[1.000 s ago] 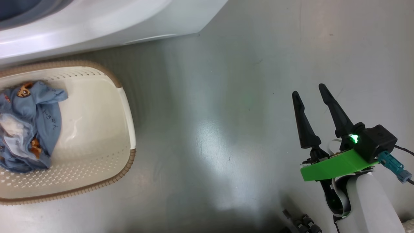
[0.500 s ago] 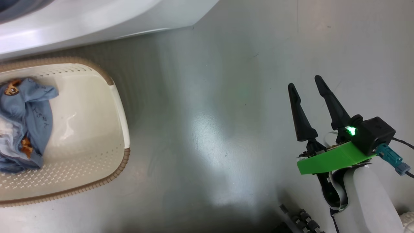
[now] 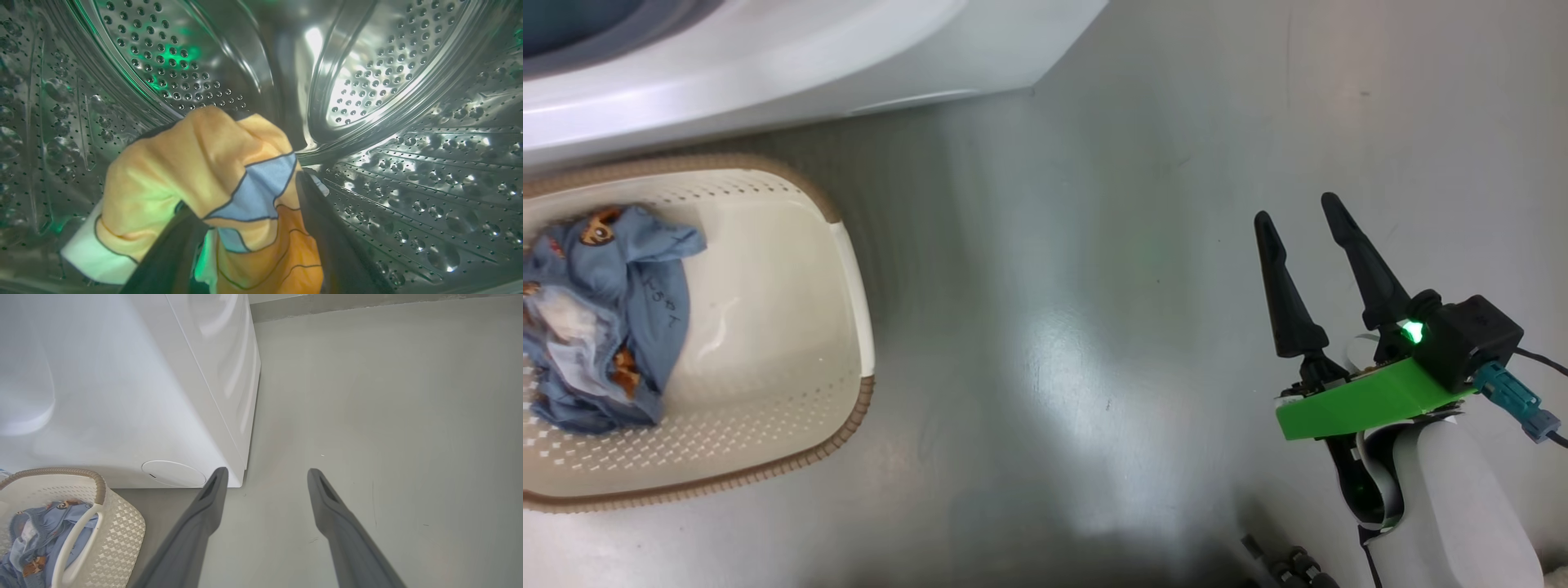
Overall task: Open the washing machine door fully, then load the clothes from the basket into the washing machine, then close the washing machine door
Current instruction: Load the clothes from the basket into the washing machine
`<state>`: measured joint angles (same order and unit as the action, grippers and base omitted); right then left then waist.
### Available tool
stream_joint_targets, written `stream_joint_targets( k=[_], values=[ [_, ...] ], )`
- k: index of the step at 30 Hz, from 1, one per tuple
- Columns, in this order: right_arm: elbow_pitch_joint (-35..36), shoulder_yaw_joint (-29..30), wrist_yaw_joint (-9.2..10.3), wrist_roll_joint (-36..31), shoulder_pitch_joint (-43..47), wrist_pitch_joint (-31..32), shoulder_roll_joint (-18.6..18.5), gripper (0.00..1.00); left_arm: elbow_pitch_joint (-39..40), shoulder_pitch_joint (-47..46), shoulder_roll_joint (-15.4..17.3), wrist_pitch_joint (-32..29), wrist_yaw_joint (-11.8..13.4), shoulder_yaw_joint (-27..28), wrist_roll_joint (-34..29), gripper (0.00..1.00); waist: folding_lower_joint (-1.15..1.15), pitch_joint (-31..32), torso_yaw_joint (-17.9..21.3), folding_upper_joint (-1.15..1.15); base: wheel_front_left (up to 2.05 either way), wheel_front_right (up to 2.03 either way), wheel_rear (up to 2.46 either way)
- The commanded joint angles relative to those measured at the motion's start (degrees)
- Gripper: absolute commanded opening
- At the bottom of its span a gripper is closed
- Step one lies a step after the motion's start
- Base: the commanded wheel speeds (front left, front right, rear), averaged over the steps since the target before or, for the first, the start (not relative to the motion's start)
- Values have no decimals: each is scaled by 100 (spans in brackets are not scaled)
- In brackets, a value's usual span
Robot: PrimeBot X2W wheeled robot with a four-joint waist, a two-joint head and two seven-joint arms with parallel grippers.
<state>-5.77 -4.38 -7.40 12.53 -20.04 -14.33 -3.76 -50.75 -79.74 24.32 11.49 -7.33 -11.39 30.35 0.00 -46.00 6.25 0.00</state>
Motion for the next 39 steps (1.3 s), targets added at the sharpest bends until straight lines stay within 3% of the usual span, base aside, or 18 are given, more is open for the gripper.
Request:
stream_joint_targets(
  k=[1,12,24,34,39],
  values=[
    [86,-82,-9,4,160,-67,4,100,65,124,284,-17,-13,11,100,100,0,98,-58,0,0,0,0],
    [36,-63,-9,4,261,-67,-24,100,138,763,229,210,-14,-109,399,100,0,576,-167,0,0,0,0],
    [-27,-18,-9,1,498,-67,-102,100,935,2115,-12,339,-10,-138,625,100,0,1315,-375,0,0,0,0],
    [-13,10,-9,10,786,-67,-90,100,2376,3856,-173,350,224,431,424,100,0,1980,-425,0,0,0,0],
    [45,19,-9,-28,960,-67,-101,100,3269,4814,-177,350,419,542,-155,100,0,2296,-449,0,0,0,0]
  ],
)
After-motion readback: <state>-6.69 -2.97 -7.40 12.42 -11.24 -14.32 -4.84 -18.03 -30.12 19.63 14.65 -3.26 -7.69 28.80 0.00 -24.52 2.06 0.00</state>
